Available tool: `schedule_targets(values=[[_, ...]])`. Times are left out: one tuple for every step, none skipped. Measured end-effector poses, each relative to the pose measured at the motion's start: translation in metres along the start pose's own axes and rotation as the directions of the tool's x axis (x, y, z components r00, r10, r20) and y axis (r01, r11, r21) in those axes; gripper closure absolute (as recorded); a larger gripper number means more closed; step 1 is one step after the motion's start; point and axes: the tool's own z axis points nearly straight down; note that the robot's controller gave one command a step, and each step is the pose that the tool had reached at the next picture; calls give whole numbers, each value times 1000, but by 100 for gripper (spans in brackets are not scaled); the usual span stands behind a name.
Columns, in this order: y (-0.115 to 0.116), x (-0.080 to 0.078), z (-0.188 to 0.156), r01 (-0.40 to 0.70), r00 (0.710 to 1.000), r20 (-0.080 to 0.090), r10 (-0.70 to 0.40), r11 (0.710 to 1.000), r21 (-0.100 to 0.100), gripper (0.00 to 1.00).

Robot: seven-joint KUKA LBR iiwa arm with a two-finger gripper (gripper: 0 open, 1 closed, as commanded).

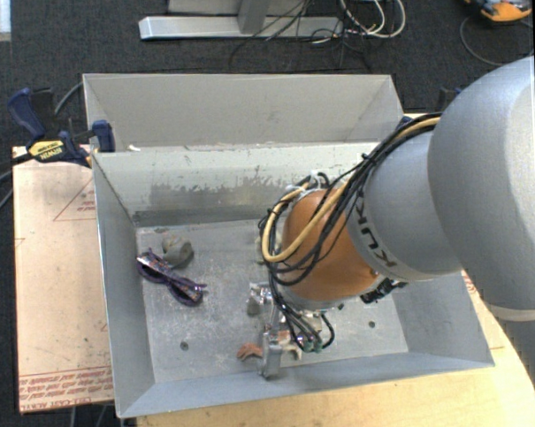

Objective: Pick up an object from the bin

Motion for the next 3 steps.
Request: schedule_targets(values=[[11,-6,0,34,999,5,-34,999,-7,100],[11,-6,0,34,999,5,-34,999,-7,100],[9,-12,-86,15,1000,8,-15,1000,-8,100]])
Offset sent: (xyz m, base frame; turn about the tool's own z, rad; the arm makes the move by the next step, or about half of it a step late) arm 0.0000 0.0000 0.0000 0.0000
